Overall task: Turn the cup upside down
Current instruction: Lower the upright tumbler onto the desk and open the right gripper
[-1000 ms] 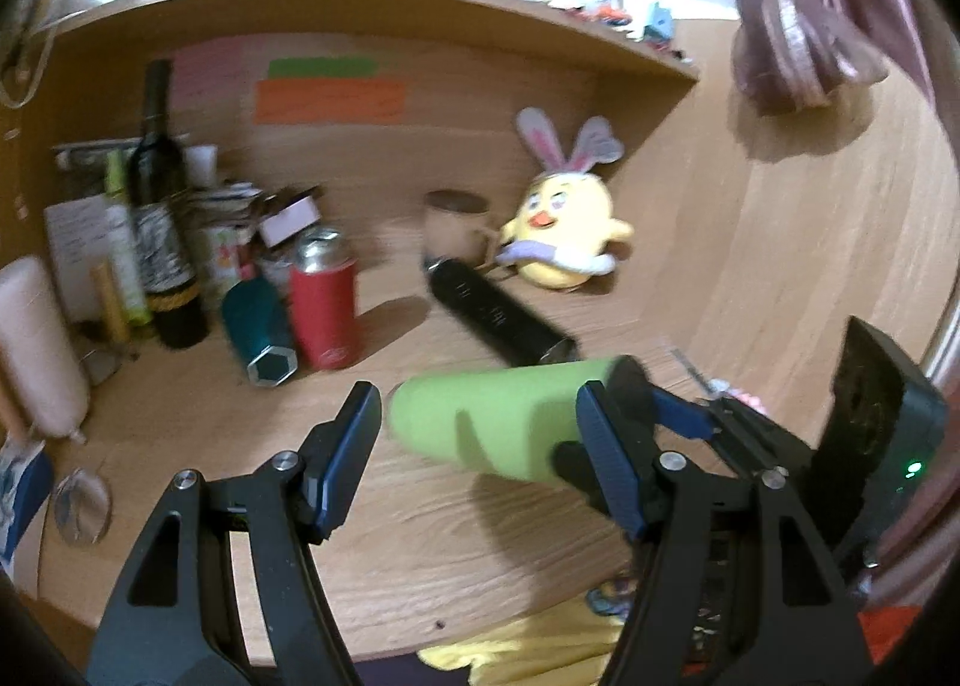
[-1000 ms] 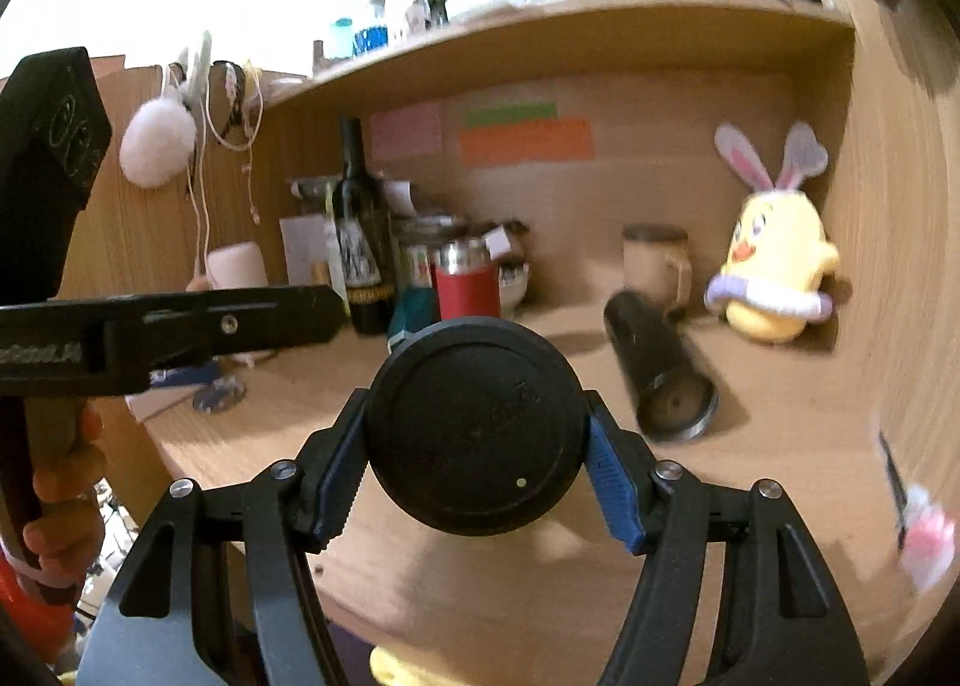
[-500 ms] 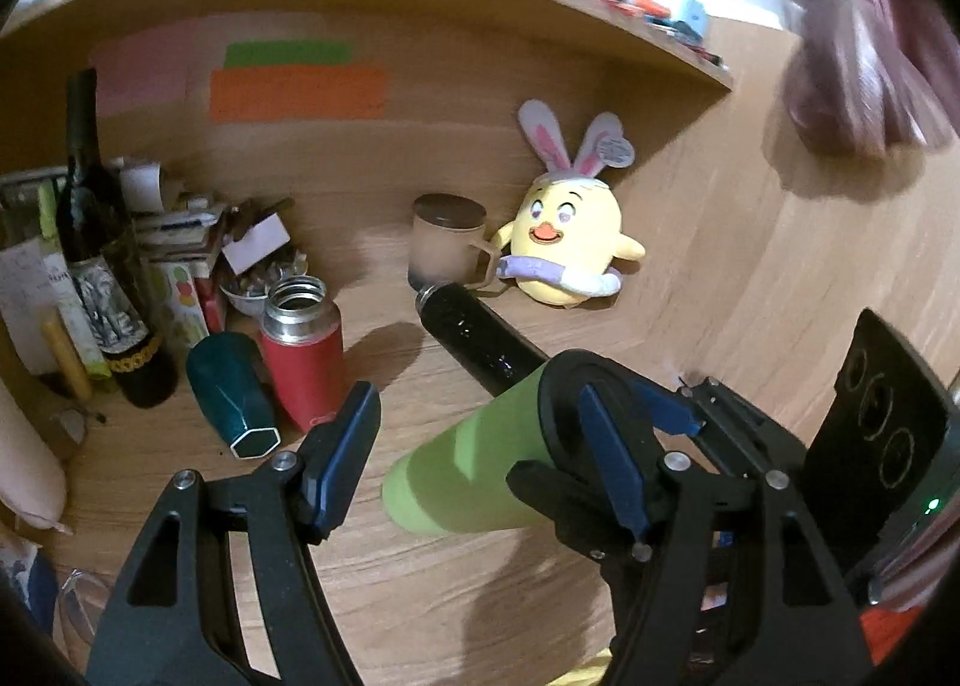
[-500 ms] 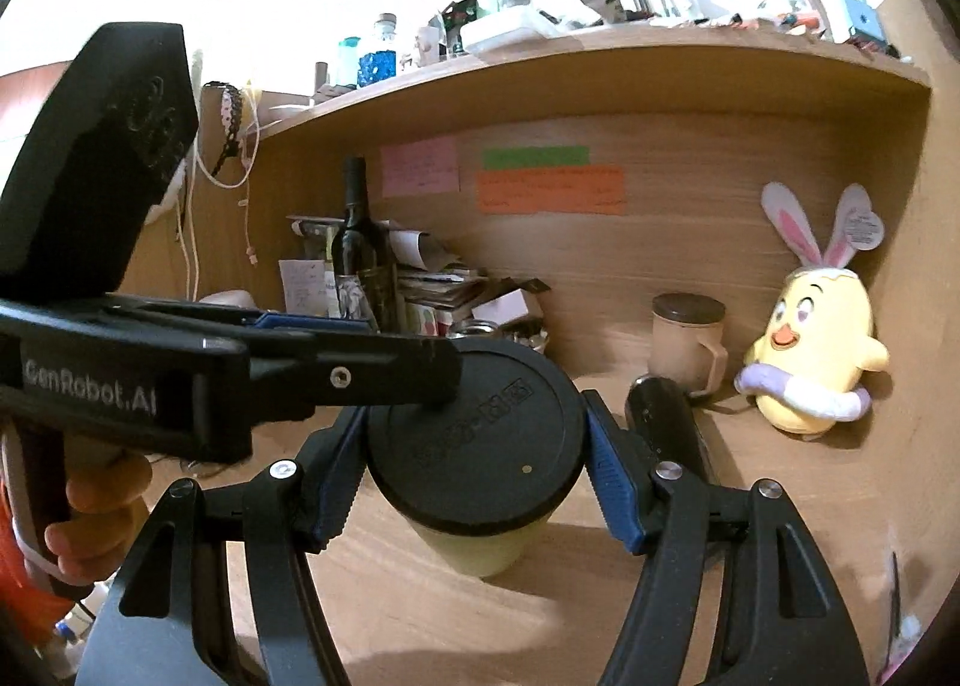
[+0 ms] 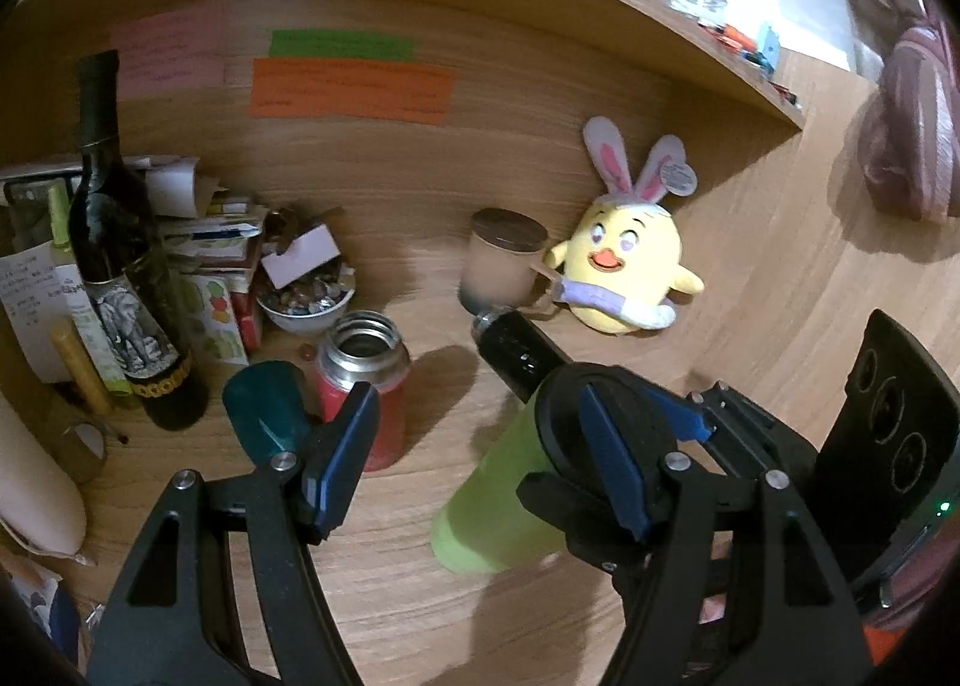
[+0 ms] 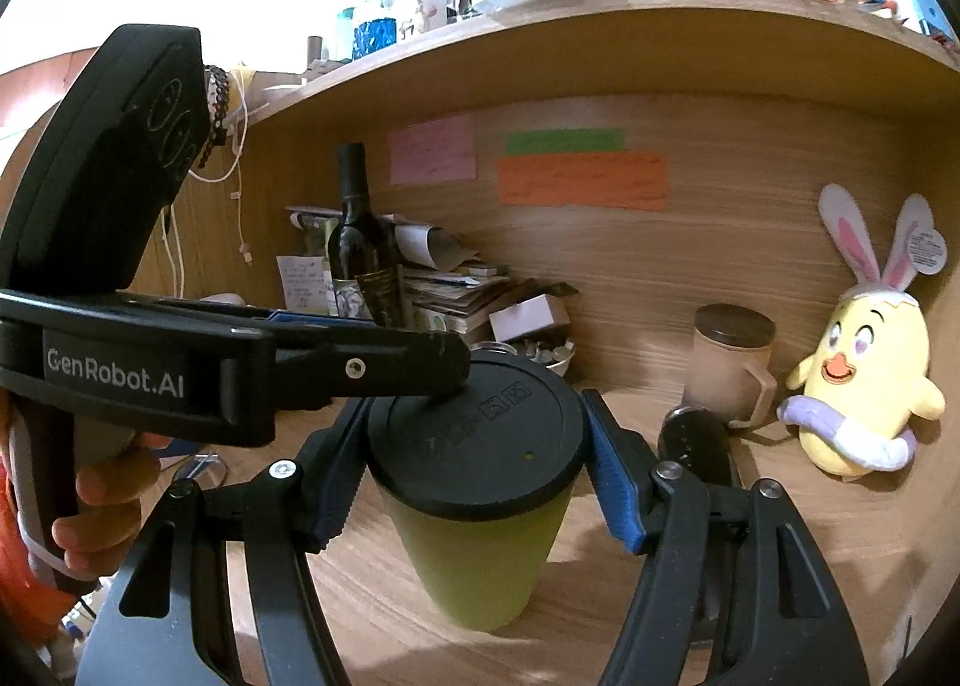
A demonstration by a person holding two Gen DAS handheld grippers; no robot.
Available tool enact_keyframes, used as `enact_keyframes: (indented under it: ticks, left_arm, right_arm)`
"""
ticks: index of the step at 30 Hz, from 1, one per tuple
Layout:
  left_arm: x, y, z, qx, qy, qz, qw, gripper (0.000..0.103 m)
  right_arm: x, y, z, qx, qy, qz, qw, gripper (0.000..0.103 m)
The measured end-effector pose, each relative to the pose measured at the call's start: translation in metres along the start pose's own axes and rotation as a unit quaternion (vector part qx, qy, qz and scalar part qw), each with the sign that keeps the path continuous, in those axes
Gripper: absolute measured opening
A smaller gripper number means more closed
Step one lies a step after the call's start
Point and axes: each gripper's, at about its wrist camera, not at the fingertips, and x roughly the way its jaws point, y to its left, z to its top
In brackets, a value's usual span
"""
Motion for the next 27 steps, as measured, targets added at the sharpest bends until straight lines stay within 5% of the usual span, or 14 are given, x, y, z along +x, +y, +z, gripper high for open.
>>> enact_keyframes:
  ticks: [9, 16, 18, 25, 27]
  left_arm:
    - [0.005, 0.014, 0.002, -0.009, -0.006, 0.013, 0.9999, 0.070]
    - [-0.010, 0.002, -0.001, -0.001, -0.025, 0.004, 0.9997, 0.069]
    - [-0.019, -0.003, -0.004, 0.003, -0.037, 0.000, 0.9993, 0.069]
    - [-0.068, -0.032, -0.035, 0.037, -0.095, 0.011, 0.9947, 0.070]
    - [-0.078, -0.035, -0.045, 0.037, -0.104, 0.013, 0.9938, 0.080]
  right_arm:
    - [0.031, -0.003, -0.028, 0.021, 0.058, 0.019, 0.998, 0.064]
    - [0.009, -0.006, -0.025, 0.034, 0.052, 0.021, 0.998, 0.066]
    - [-0.006, -0.005, -0.023, 0.028, 0.040, 0.012, 0.999, 0.078]
    - [-0.067, -0.007, -0.015, 0.025, -0.003, 0.005, 1.000, 0.092]
    - [-0.088, -0.006, -0.015, 0.024, -0.017, -0.006, 1.000, 0.103]
